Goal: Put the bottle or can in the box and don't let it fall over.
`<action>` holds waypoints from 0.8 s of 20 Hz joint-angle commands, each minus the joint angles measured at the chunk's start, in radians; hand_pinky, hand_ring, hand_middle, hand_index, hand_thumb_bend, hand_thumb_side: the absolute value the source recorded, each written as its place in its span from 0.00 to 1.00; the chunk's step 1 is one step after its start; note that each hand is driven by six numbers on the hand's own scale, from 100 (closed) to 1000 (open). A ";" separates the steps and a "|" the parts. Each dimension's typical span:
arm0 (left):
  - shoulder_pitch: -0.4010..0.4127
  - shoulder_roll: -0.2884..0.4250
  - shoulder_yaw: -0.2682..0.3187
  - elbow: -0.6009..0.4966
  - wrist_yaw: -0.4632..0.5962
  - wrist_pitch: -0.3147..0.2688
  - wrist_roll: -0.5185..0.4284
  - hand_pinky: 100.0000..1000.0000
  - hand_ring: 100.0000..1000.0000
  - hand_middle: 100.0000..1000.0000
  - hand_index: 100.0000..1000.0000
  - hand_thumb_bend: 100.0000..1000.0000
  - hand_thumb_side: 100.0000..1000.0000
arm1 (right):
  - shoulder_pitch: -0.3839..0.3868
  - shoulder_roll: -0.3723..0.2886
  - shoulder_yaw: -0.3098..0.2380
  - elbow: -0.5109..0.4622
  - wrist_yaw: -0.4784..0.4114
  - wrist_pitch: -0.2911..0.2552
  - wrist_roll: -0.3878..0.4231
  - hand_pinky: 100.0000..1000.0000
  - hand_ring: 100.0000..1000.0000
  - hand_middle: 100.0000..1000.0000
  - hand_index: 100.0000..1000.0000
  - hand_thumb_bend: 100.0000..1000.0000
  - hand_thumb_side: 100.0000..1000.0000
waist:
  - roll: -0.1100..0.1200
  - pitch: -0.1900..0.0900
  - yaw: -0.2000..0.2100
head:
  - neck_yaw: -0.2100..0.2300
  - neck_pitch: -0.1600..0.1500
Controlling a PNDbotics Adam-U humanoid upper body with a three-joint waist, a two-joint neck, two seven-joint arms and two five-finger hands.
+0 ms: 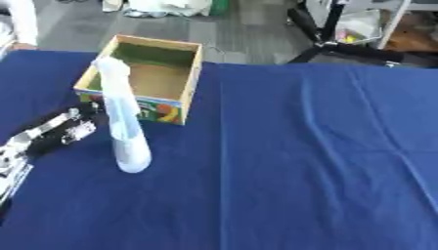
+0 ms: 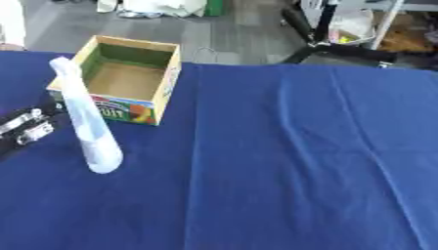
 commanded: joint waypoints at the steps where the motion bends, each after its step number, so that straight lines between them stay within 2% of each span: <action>1: -0.032 0.015 0.013 0.001 -0.019 0.004 0.020 1.00 0.95 0.88 0.93 0.01 0.73 | -0.010 -0.019 -0.005 -0.019 0.005 -0.007 0.003 0.97 1.00 1.00 1.00 0.00 0.47 | 0.003 -0.004 0.000 | 0.010 -0.016; 8: -0.079 0.001 0.005 -0.014 -0.061 -0.026 0.111 1.00 0.93 0.86 0.89 0.00 0.66 | -0.011 -0.016 -0.005 -0.019 0.008 -0.005 0.002 0.97 1.00 1.00 1.00 0.00 0.47 | 0.003 -0.003 0.001 | 0.023 -0.044; 16: -0.117 -0.008 -0.017 -0.036 -0.084 -0.031 0.135 1.00 0.95 0.89 0.89 0.00 0.64 | -0.011 -0.015 -0.004 -0.019 0.009 -0.002 0.003 0.97 1.00 1.00 1.00 0.00 0.47 | 0.005 -0.002 -0.001 | 0.012 -0.032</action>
